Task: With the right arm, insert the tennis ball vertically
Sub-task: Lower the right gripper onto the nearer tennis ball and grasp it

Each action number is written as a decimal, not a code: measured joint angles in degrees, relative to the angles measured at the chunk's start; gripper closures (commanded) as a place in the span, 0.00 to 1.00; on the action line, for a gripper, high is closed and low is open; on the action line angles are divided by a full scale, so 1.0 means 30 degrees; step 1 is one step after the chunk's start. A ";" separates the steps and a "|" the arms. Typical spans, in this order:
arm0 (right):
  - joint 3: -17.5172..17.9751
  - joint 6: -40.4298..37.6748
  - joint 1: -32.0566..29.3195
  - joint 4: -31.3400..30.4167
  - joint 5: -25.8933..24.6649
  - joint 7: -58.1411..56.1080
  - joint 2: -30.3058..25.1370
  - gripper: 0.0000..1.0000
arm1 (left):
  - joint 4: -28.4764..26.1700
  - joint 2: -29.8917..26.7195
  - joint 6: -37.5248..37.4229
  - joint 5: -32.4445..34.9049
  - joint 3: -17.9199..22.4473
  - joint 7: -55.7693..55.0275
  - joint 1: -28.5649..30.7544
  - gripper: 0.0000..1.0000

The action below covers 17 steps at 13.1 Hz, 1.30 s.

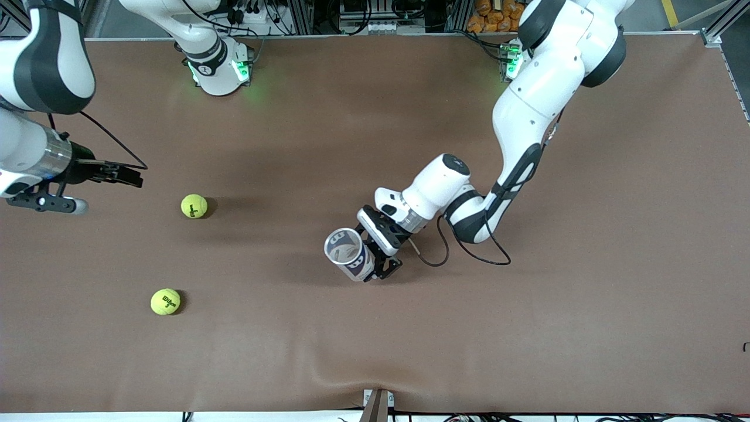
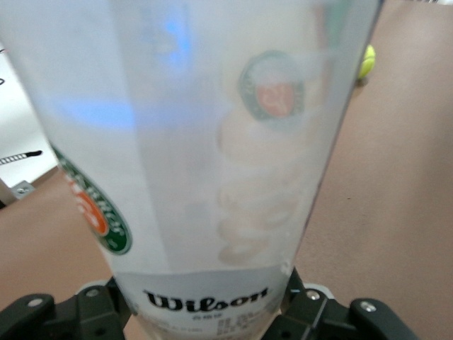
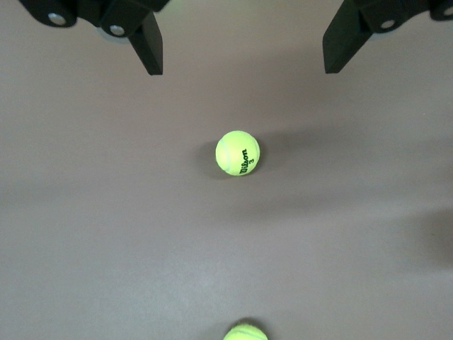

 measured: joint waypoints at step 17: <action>-0.0012 0.9217 -0.0009 -0.6064 0.0001 0.0075 0.2623 0.00 | -0.0606 0.2570 0.2437 0.1494 0.0056 0.0051 0.0520 0.21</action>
